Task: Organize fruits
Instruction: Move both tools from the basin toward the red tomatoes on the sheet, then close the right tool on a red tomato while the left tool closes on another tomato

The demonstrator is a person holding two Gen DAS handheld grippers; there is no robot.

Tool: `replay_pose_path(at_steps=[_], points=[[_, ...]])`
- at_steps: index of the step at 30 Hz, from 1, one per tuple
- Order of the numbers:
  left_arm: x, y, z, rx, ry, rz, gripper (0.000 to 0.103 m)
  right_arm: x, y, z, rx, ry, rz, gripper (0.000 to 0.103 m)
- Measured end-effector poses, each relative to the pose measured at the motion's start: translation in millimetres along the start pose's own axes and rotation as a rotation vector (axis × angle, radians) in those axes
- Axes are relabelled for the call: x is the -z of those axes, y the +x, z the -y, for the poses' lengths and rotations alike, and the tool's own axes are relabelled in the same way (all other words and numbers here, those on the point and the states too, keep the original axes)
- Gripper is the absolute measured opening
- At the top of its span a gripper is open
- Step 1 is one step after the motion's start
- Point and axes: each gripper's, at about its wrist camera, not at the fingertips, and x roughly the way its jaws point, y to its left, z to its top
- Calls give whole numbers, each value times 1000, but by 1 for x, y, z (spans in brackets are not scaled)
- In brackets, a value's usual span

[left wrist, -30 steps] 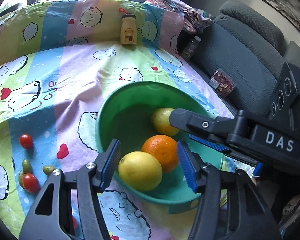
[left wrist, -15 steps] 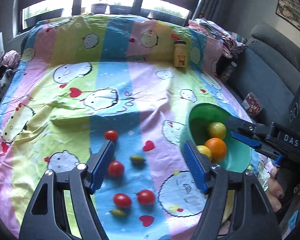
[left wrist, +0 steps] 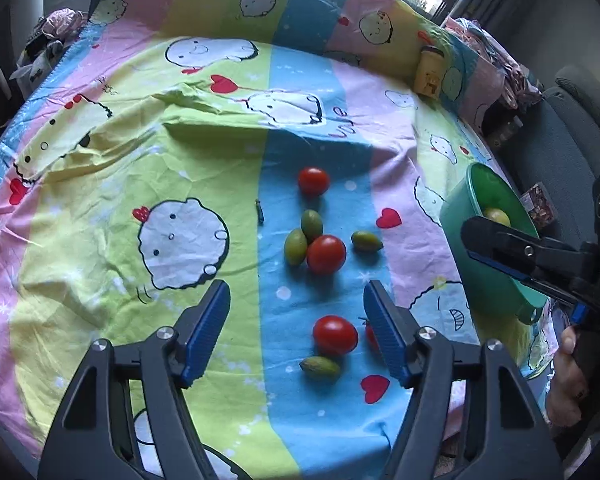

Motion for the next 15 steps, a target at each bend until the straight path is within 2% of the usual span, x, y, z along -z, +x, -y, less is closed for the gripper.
replay_pose_path(at_steps=[11, 15], points=[[15, 31, 14, 74, 69, -133, 61, 31, 36, 11, 67, 51, -96, 57], [16, 37, 16, 57, 80, -145, 59, 36, 42, 10, 57, 41, -132, 48]])
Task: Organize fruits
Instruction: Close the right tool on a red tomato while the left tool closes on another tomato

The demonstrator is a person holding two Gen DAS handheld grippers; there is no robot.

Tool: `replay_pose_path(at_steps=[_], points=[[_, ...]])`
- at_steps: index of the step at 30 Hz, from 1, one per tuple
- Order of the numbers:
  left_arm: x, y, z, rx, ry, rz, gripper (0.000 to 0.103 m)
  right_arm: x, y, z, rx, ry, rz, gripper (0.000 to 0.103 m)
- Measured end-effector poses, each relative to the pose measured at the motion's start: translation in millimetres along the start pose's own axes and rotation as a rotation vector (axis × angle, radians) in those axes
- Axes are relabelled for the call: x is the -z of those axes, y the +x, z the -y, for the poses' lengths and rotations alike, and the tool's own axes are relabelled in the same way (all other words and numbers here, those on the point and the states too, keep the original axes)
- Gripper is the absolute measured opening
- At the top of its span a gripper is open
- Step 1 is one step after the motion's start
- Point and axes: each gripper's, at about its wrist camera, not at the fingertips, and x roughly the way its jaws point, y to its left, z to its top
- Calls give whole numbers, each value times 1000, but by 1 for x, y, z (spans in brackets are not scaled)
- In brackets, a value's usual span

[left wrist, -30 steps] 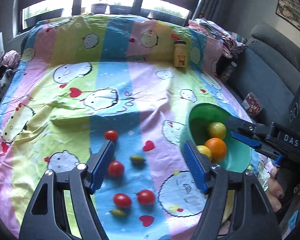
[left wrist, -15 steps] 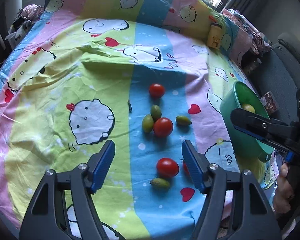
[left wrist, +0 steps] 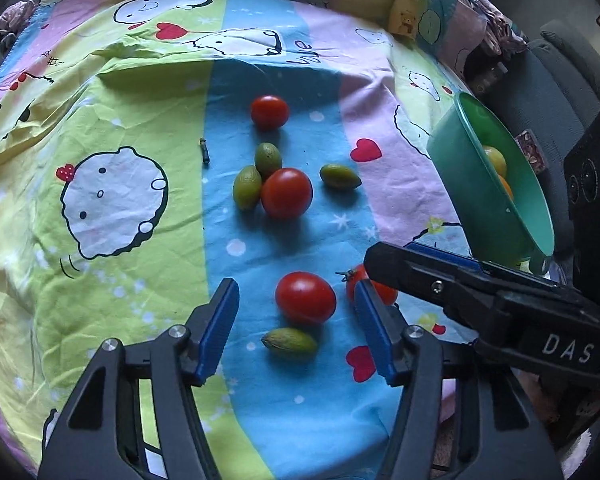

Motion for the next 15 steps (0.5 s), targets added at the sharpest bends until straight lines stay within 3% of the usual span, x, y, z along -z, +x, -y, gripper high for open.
replay_pose_path(at_steps=[4, 11, 15], points=[[-1, 10, 0, 19, -7, -32, 54, 2, 4, -1, 4, -4, -10, 46], [-1, 11, 4, -7, 26, -13, 50, 1, 10, -1, 13, 4, -17, 46], [1, 11, 4, -18, 35, -12, 34, 3, 10, -1, 7, 6, -32, 46]])
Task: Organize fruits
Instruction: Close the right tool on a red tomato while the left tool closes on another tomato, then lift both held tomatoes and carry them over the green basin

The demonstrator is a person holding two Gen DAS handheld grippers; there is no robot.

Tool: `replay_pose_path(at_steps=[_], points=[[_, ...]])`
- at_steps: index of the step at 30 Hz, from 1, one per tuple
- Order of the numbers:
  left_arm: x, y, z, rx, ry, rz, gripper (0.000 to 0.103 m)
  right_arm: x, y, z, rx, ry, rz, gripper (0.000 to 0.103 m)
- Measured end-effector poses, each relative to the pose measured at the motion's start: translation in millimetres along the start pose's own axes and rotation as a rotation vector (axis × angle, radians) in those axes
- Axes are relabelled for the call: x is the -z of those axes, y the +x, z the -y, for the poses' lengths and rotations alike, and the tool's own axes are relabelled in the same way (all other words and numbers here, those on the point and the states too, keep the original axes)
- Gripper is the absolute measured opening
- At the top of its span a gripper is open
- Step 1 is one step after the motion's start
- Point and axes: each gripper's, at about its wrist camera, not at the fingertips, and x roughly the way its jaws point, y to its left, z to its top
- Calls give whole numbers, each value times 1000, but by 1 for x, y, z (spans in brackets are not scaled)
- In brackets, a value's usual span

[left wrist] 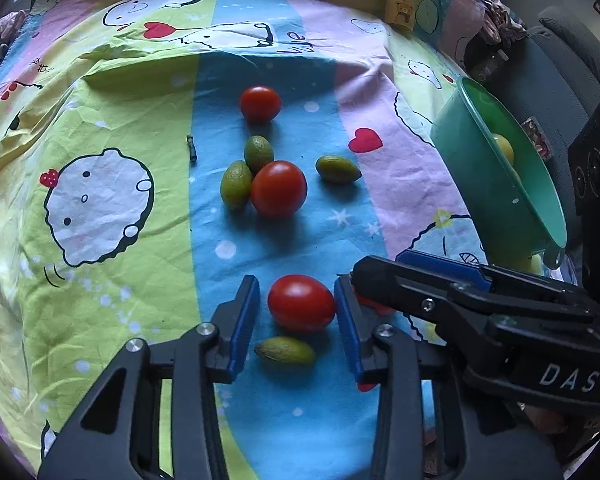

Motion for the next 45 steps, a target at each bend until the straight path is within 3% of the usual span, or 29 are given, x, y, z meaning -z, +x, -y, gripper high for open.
replay_pose_path(at_steps=[28, 39, 45], points=[[0, -7, -7, -65, -26, 17, 33, -1, 6, 8, -2, 26, -9, 35], [-2, -17, -6, -38, -35, 48, 33, -7, -5, 14, -24, 78, 41, 34], [-5, -30, 2, -33, -23, 104, 33, -11, -20, 12, -16, 77, 98, 34]])
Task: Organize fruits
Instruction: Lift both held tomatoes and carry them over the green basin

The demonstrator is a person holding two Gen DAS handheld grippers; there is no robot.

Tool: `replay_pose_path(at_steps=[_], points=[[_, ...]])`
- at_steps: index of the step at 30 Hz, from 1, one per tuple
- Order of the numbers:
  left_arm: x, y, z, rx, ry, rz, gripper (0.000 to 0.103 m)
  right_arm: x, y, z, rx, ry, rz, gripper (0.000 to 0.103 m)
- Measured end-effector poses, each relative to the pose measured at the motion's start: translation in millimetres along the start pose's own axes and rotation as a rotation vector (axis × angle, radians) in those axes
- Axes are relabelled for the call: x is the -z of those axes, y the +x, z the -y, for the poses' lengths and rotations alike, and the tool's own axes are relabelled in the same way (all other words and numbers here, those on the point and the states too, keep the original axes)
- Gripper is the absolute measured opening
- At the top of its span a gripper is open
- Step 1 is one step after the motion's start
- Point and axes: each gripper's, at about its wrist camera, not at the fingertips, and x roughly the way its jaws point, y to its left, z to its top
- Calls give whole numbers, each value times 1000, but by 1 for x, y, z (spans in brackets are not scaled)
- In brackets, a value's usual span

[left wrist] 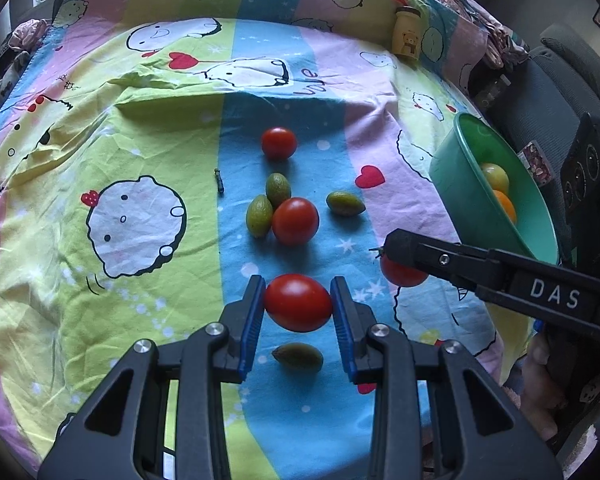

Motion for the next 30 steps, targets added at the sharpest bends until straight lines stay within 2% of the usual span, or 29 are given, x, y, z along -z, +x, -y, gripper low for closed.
replay_pose_path(at_steps=[6, 14, 30], points=[[-3, -13, 9, 11, 18, 69, 33, -4, -18, -3, -23, -12, 55, 34], [-5, -23, 23, 57, 53, 122, 33, -6, -45, -4, -49, -13, 131, 35], [-19, -41, 70, 150, 118, 220, 33, -9, -107, 22, -85, 21, 312, 35]])
